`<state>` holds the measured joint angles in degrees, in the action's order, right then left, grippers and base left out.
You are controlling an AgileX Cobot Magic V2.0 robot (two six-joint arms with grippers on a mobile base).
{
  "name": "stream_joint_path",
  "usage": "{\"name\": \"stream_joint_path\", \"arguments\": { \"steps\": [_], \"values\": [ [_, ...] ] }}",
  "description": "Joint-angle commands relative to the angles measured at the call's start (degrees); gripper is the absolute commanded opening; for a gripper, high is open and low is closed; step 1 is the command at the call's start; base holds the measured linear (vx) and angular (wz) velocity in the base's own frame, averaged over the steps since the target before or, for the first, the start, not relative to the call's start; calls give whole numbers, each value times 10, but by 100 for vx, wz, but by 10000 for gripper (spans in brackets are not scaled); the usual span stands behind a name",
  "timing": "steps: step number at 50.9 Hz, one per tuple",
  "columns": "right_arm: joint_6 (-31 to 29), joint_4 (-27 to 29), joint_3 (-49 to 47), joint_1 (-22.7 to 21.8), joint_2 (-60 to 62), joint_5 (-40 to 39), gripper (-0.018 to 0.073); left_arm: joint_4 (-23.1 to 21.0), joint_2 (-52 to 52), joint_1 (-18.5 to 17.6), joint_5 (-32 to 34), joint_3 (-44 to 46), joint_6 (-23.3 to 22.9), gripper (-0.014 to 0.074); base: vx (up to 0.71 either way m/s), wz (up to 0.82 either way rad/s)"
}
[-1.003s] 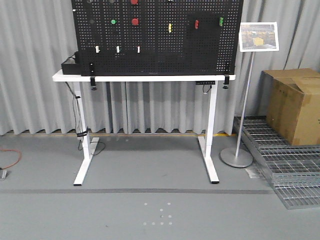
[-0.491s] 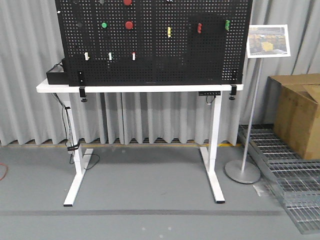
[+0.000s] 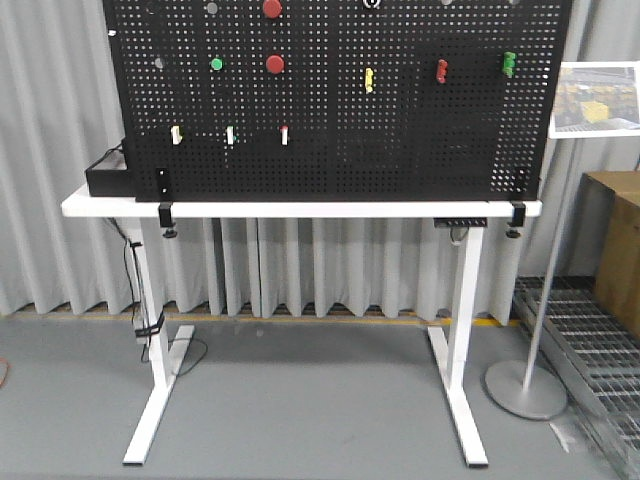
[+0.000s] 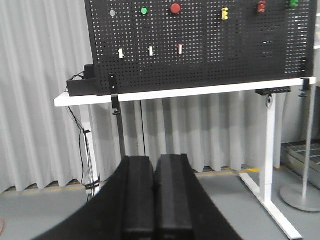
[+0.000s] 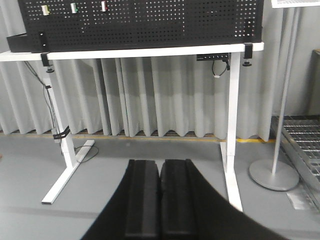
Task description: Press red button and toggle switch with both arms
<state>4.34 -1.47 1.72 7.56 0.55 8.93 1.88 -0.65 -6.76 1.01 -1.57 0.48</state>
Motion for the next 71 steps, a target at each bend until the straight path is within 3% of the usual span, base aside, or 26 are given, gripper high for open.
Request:
{"name": "stream_joint_path", "arguments": {
  "steps": [1, 71],
  "values": [
    [-1, -7, 7, -4, 10, -49, -3, -1, -8, 1, 46, -20, -5, 1, 45, 3],
    [-1, -7, 7, -4, 10, -50, -3, -1, -8, 1, 46, -20, -5, 1, 43, 0]
  ]
}}
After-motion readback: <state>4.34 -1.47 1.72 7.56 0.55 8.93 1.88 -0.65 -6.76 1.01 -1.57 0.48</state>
